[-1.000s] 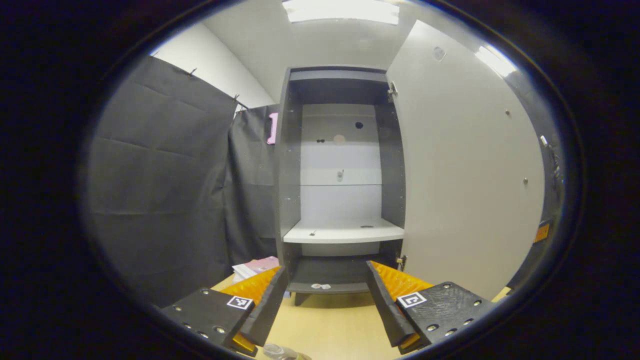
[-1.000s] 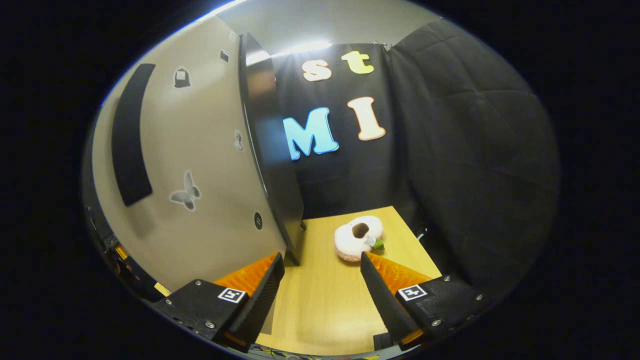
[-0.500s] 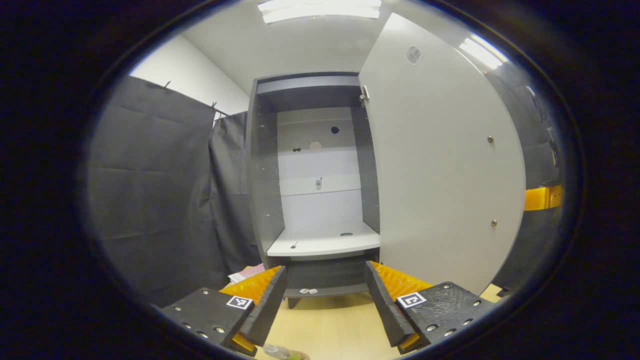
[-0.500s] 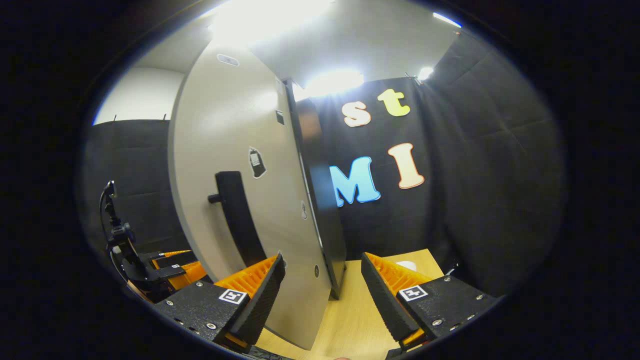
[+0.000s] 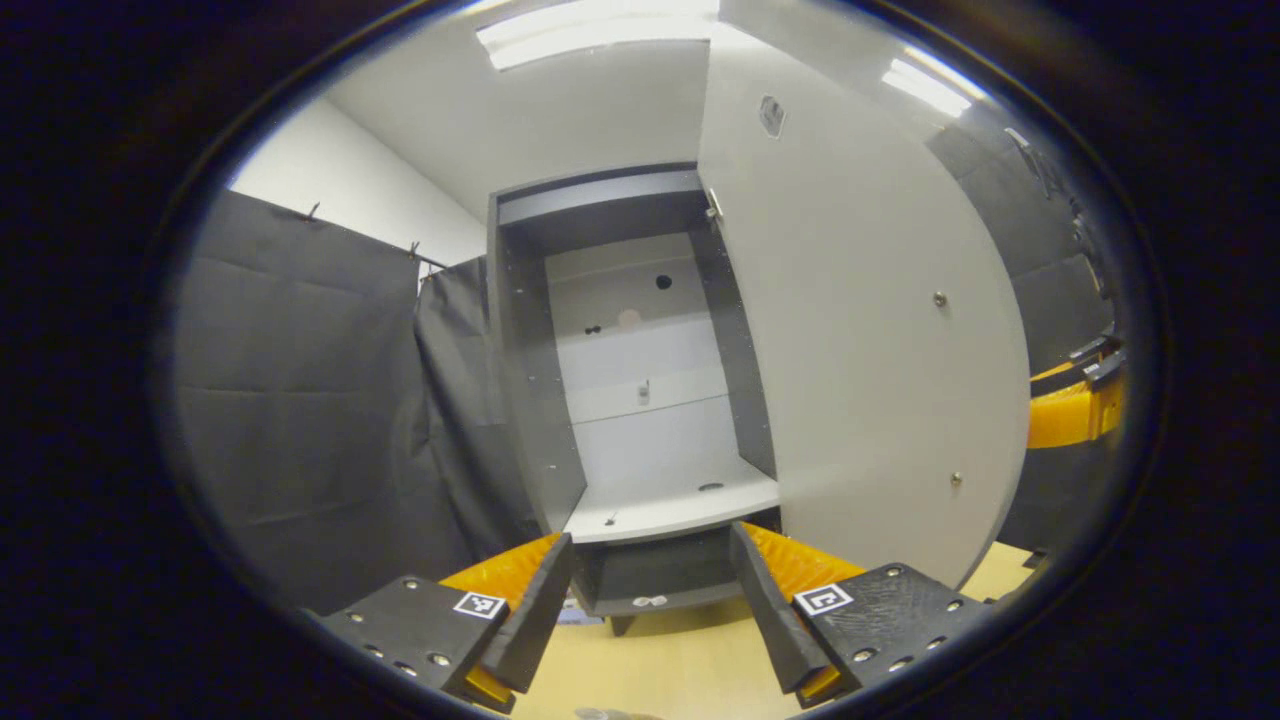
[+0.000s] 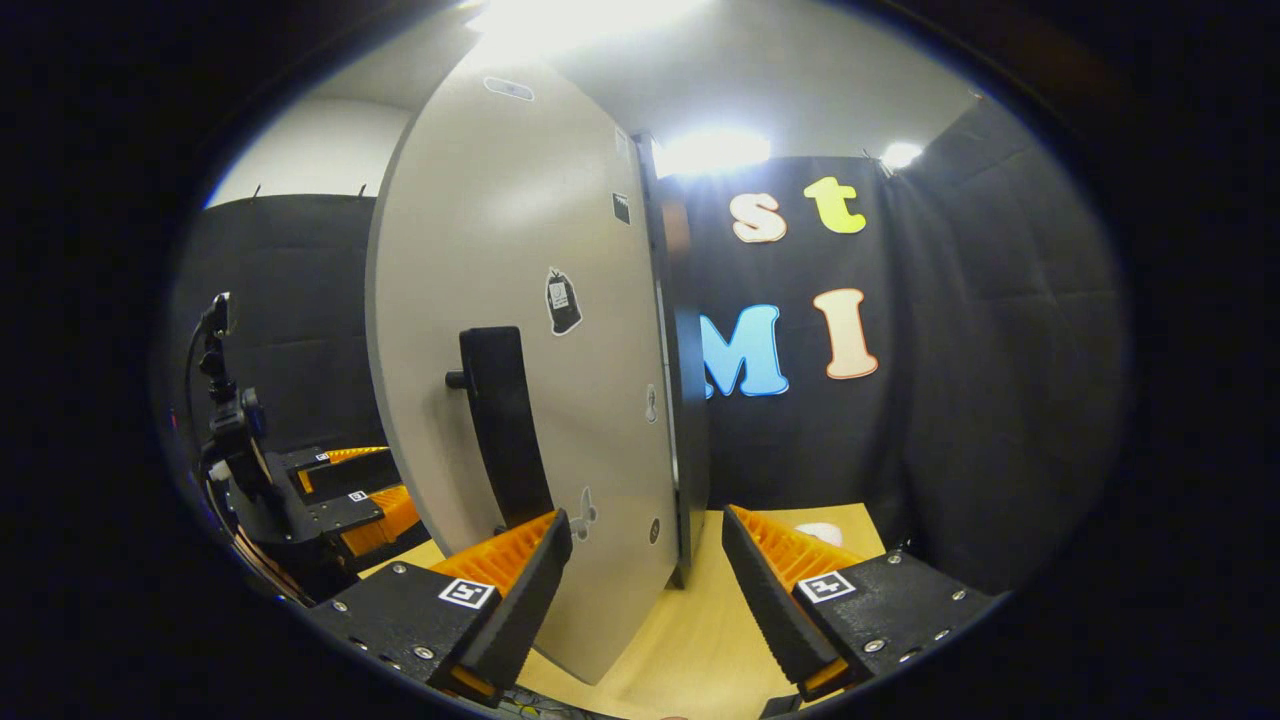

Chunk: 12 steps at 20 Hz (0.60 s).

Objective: Open the cabinet door with the right hand, grasp the bottle in the cabinet with the left hand and place it on the coaster, then close the cabinet door with the right hand.

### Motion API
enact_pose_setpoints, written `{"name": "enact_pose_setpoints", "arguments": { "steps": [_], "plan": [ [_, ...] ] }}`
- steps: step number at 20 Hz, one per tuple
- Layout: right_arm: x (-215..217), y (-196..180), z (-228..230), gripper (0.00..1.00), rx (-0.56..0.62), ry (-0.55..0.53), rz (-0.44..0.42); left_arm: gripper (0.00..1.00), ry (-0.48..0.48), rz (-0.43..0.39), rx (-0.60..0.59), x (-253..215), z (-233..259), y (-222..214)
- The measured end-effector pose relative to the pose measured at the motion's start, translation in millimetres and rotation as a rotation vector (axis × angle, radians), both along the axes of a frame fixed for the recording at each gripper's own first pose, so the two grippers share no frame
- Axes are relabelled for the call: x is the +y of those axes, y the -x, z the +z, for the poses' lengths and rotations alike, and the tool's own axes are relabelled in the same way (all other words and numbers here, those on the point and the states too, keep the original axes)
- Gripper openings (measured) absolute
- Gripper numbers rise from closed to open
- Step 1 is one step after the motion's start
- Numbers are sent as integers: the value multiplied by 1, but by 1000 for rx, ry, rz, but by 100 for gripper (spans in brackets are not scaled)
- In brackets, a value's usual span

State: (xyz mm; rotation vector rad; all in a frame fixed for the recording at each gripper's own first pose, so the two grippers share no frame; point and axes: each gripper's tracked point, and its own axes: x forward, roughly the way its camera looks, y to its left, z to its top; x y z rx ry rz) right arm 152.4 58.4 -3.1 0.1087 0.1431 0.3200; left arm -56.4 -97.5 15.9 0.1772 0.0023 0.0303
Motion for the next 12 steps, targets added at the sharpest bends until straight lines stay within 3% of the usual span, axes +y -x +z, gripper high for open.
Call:
{"name": "enact_pose_setpoints", "arguments": {
  "steps": [2,3,5,6,7,9,11,12],
  "plan": [
    [16,2,1,94,9,-10,18,88,30,18,12,19,-6,-3],
    [20,2,2,89,11,-6,17,89,45,25,22,29,-9,-4],
    [29,0,5,94,8,5,12,89,46,43,31,49,-12,-4],
    [35,0,4,89,13,3,12,89,42,47,27,58,-11,-5],
    [39,-3,4,94,18,1,14,88,44,39,27,61,-11,-7],
    [48,-13,8,89,11,10,14,89,49,31,31,70,-18,-5],
    [62,-13,16,94,-4,12,10,89,57,22,25,75,-16,-6],
    [69,-15,17,89,-8,12,7,89,52,20,21,78,-13,-7]
  ]
}}
